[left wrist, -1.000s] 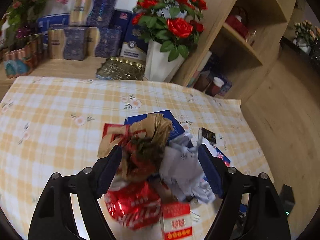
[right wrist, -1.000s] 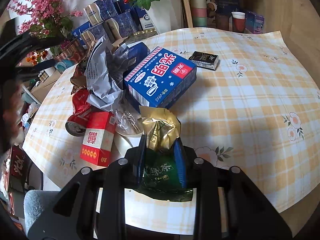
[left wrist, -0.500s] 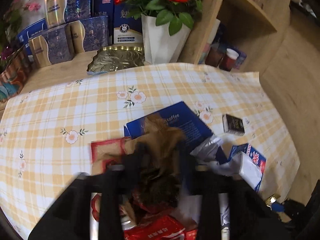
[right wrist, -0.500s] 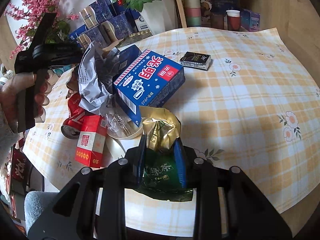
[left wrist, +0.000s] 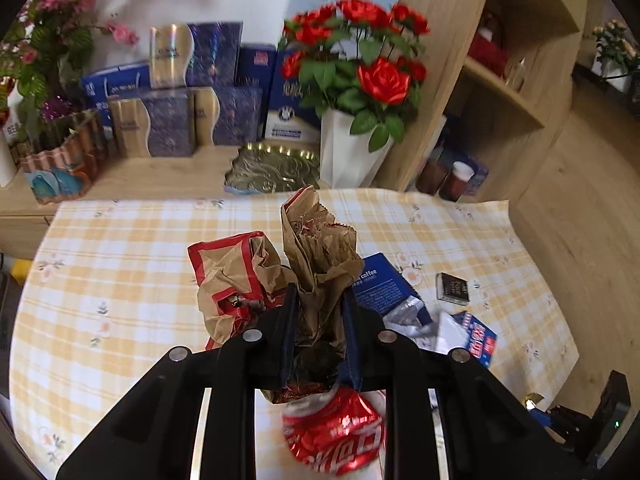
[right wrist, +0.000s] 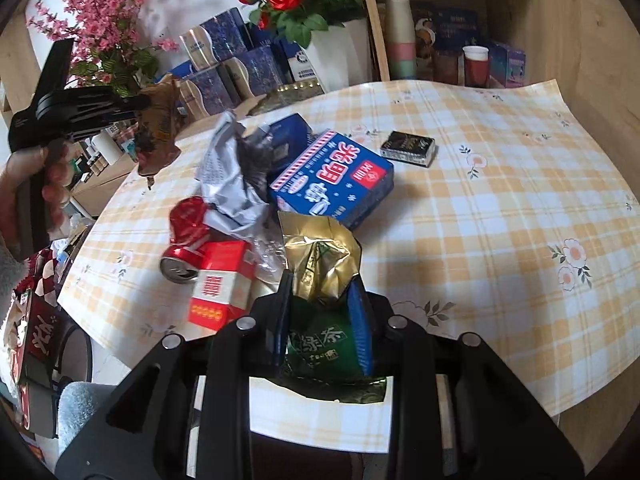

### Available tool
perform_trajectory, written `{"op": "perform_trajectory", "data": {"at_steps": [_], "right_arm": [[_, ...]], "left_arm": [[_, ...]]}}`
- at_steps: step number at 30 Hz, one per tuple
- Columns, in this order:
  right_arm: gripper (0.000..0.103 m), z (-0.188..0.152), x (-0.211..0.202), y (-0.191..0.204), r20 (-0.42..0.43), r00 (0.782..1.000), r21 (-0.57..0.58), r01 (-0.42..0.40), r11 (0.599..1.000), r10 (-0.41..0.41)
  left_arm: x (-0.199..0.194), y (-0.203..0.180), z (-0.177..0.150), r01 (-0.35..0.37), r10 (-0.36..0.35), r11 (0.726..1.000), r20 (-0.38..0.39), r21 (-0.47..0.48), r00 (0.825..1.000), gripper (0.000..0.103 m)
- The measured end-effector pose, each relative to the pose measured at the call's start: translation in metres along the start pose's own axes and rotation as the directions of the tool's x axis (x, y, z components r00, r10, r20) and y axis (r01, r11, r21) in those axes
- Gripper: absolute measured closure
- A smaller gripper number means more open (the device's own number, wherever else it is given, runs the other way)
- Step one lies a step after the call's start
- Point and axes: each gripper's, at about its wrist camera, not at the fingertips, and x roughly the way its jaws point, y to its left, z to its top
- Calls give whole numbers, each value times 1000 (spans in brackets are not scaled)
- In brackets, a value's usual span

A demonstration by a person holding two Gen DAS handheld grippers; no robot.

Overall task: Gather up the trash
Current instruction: 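Reach the left tool into the pile and grasp the crumpled brown-red paper bag, then carry the paper bag into the brown bin and open the left tool while the right tool holds the wrapper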

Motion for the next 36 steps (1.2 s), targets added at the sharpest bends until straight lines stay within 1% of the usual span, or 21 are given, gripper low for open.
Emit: {"op": "perform_trajectory", "data": {"at_steps": [6,9,11,13,16,19,22,23,25,29,31,34,36], "right_arm": [[73,-7,-26,17,29,999,-18,-14,1000,14],[73,-13,-40,26,43,999,-28,-21,999,22],[73,-19,-50,32,52,998,-38,-24,999,26],[73,-24,-58,37,58,998,-46,-27,999,29],[73,-35,-71,44,70,997,-63,-31,998,35],[73,-48,-82,50,75,996,-69,-36,997,42],[73,-62,-93,54,74,996,-80,-45,996,51],[73,-66,-96,56,73,996,-86,-47,995,54],[73,-74,-101,57,71,996,-100,-49,994,56],[73,-88,-107,58,63,996,-110,-56,992,64],[73,-93,-109,59,61,996,-114,-59,992,66],[73,-97,-110,58,59,996,-113,-62,992,69],[73,-98,-109,57,60,996,-112,-63,992,70]], "left_arm": [[-65,-6,-25,28,-29,999,37,33,999,82],[-95,-13,-46,44,-46,998,47,53,998,82],[-115,-18,-65,60,-63,996,49,63,997,82],[-128,-22,-80,75,-78,995,48,66,996,82],[-150,-31,-112,109,-112,991,40,77,993,82],[-166,-45,-154,161,-163,982,12,98,986,82],[-173,-55,-191,207,-205,972,-24,116,978,82],[-174,-59,-208,223,-219,968,-42,118,975,82],[-172,-64,-237,239,-230,964,-83,117,970,82],[-158,-69,-283,254,-236,962,-163,99,958,82],[-150,-71,-297,256,-234,961,-192,103,953,82],[-130,-78,-322,259,-221,958,-263,119,939,82],[-116,-84,-332,255,-202,956,-303,143,931,82]]}}
